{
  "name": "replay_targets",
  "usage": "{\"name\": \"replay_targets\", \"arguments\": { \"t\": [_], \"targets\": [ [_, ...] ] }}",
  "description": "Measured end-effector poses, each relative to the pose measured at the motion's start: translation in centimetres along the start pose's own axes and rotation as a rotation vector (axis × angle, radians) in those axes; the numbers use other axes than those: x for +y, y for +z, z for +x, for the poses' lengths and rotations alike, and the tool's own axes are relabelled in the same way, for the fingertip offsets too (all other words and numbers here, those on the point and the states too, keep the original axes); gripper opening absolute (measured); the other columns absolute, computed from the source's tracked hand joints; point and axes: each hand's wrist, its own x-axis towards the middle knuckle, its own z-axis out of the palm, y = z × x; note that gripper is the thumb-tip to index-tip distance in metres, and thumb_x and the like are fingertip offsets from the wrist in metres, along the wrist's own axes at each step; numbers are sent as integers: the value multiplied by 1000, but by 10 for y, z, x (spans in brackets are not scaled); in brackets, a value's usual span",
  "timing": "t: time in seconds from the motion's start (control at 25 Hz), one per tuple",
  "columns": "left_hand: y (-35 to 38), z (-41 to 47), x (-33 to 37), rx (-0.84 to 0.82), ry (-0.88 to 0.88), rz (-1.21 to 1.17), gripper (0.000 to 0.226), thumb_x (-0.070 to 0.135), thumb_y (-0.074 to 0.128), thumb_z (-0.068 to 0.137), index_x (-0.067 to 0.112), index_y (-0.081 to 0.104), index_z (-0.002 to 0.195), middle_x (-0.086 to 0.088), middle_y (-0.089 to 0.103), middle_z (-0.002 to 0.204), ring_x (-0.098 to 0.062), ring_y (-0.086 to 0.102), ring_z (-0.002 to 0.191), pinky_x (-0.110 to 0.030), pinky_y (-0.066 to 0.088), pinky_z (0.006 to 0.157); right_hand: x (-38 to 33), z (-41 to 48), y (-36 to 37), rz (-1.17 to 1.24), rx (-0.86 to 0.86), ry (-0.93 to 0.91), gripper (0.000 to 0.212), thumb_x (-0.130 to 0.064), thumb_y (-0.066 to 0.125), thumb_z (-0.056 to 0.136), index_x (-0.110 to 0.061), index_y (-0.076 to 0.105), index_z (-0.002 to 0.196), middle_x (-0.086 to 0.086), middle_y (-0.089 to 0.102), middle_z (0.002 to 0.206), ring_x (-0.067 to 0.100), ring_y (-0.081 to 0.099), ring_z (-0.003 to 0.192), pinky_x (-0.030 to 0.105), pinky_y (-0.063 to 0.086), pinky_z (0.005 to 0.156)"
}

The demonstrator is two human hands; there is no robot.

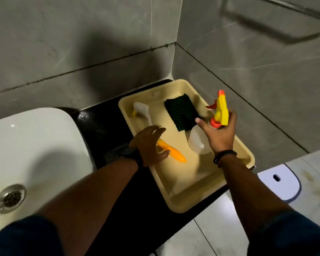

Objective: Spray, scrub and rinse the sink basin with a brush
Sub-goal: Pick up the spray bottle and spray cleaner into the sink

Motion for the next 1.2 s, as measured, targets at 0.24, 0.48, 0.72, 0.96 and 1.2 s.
{"name": "replay_targets", "arguments": {
  "t": [0.24, 0.48, 0.72, 0.96, 1.2],
  "targets": [
    [11, 4, -10, 19, 55, 140, 77, 56, 56, 76, 22, 29, 139, -6, 32, 150, -24, 26, 139, -42, 25, 114, -1, 30, 20, -12, 0, -58, 44, 2, 61, 80, -38, 60, 101, -15, 63, 84, -9, 63, 68, 16, 55, 62],
    [-60, -29, -20, 66, 15, 70, 79, 61, 57, 75, 26, 29, 139, -7, 31, 151, -25, 27, 138, -40, 29, 113, -70, 22, 40, -18, -121, -51, 34, 7, 55, 73, -15, 68, 95, 19, 66, 84, 23, 56, 56, 36, 48, 57],
    [-167, -163, -95, 388, -202, 71, 64, 49, 60, 80, 21, 41, 134, -8, 43, 143, -25, 37, 133, -41, 35, 109, -200, -73, 127, -178, -747, -123, 73, 10, 48, 68, -32, 60, 126, -3, 64, 77, 41, 59, 62, 30, 47, 41],
    [-204, -351, -213, 535, -604, 185, 65, 46, 62, 78, 16, 43, 133, -16, 43, 142, -34, 36, 132, -49, 35, 108, -229, -238, 218, -522, -1116, 71, 47, 0, 47, 70, -11, 70, 110, 23, 70, 92, 36, 61, 57, 31, 44, 40],
    [-172, -425, -263, 427, -835, 137, 92, 61, 45, 75, 11, 14, 145, -17, 15, 156, -33, 7, 144, -47, 9, 116, -232, -313, 264, -625, -957, 48, 19, -20, 48, 67, -8, 63, 69, 10, 62, 57, 19, 53, 27, 21, 41, 34]
  ]
}}
